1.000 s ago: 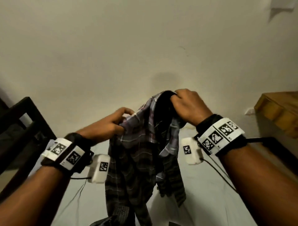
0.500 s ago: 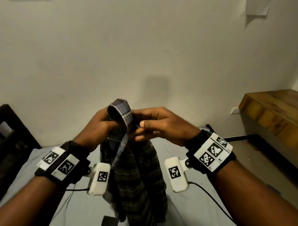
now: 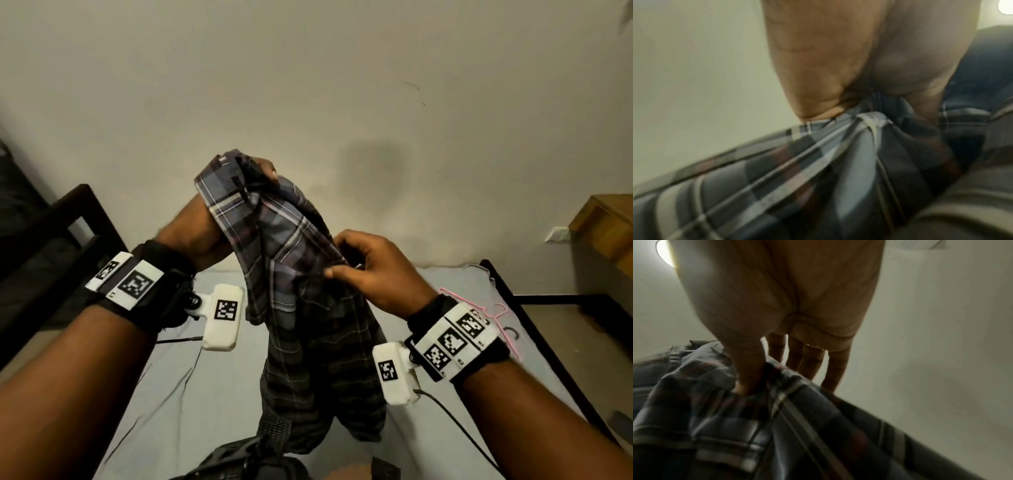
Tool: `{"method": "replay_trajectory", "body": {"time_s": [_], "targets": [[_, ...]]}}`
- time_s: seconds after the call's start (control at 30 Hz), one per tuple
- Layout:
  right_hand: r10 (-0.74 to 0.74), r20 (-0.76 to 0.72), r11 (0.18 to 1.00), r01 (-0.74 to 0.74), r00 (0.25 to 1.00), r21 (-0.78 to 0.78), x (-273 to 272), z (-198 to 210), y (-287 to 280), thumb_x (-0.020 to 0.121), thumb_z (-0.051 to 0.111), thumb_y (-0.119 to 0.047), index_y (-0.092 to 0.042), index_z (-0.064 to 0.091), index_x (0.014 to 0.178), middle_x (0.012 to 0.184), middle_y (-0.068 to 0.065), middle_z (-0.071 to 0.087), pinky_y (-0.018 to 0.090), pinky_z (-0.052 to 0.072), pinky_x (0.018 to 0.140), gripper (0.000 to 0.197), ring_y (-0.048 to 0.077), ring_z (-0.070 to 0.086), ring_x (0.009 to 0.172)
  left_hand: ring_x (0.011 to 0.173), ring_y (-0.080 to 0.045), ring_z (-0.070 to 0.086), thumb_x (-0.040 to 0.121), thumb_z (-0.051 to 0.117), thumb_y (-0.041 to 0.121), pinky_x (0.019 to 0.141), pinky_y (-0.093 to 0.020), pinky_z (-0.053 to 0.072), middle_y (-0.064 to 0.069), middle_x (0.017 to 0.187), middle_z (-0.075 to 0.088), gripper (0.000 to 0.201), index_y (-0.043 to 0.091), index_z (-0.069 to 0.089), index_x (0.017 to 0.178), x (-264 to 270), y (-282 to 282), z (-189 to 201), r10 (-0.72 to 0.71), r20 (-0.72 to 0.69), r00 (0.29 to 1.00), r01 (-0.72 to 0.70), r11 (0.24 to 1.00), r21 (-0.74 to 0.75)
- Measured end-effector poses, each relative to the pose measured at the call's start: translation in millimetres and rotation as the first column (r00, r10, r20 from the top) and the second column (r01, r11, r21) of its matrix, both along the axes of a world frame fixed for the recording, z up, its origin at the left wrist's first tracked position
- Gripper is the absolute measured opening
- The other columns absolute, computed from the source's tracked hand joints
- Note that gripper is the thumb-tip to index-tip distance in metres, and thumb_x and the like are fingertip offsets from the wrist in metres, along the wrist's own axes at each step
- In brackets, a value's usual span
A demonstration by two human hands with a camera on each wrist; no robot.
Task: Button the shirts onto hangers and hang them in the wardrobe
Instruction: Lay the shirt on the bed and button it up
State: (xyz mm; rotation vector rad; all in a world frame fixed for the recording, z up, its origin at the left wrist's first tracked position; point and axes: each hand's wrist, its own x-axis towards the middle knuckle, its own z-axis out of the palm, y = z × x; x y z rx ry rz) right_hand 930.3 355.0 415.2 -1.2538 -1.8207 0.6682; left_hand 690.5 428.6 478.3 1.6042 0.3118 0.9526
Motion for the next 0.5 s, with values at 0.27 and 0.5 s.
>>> {"method": "replay_trajectory", "body": {"time_s": [0.27, 0.5], "targets": [[-0.088, -0.035, 0.984, 0.092, 0.996, 0.151, 4, 14, 8, 0.094, 0.069, -0.017, -0.015, 0.079, 0.106, 0.089, -0.006, 0.076, 0.033, 0.057, 0.077, 0.017, 0.007, 0.071, 0.084, 0.083, -0.017, 0.068, 0.100, 0.049, 0.005, 0.076, -0.026, 0.054, -0.001, 0.088, 0.072, 0.016, 0.003, 0.065, 0.100, -29, 14, 10, 0.408, -0.082, 0.909, -0.395, 0.908, 0.140], [-0.308, 0.024, 0.904, 0.285, 0.951, 0.318, -6, 26, 2, 0.099, 0.058, -0.026, -0.017, 0.061, 0.075, 0.063, -0.006, 0.057, 0.028, 0.039, 0.059, 0.026, 0.006, 0.051, 0.062, 0.096, -0.018, 0.070, 0.100, 0.055, 0.006, 0.086, -0.030, 0.056, -0.004, 0.102, 0.075, 0.022, 0.001, 0.067, 0.118, -70, 25, 18, 0.521, -0.079, 0.850, -0.503, 0.847, 0.172]]}}
